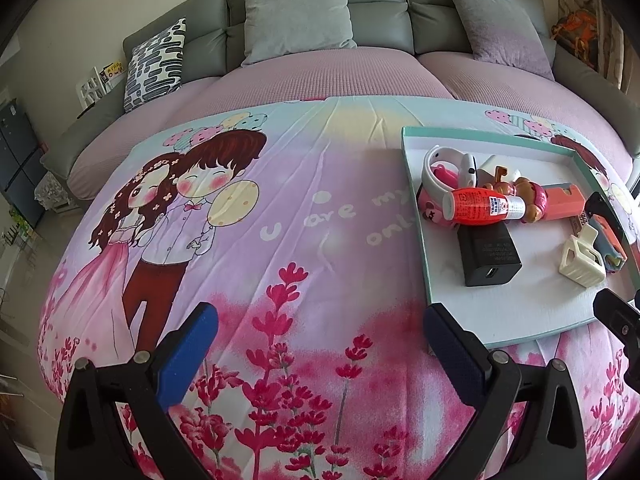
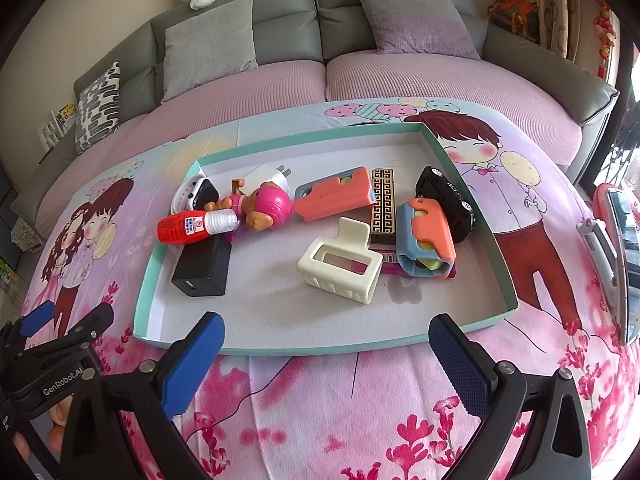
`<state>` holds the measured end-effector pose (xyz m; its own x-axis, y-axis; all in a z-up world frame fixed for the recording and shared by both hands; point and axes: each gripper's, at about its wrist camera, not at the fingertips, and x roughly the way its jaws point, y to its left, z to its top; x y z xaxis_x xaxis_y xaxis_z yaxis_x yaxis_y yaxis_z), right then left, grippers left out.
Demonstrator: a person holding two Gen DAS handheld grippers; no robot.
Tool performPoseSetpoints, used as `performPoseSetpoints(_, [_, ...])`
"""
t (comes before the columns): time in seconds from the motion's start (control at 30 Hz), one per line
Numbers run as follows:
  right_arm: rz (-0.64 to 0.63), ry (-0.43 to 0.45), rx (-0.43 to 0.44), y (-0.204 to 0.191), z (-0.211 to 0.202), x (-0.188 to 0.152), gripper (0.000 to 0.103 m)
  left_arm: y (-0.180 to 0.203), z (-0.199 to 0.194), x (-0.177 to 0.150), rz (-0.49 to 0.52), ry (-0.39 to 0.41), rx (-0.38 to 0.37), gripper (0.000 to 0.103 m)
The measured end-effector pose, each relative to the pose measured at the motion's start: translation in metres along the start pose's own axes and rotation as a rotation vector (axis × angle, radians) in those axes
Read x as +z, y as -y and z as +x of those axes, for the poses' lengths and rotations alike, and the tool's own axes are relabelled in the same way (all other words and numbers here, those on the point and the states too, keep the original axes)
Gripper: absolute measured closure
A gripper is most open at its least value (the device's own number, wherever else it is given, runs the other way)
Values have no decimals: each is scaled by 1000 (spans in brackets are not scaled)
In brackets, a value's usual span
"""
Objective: Organize rigid objects
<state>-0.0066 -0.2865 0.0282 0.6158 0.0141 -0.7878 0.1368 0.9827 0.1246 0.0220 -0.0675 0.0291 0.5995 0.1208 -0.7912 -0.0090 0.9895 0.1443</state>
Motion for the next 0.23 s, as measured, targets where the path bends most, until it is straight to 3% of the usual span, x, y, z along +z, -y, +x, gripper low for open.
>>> performPoseSetpoints(0.23, [3,-1,1,1,0,1,0,1,-2,-1,12,9,-5,1])
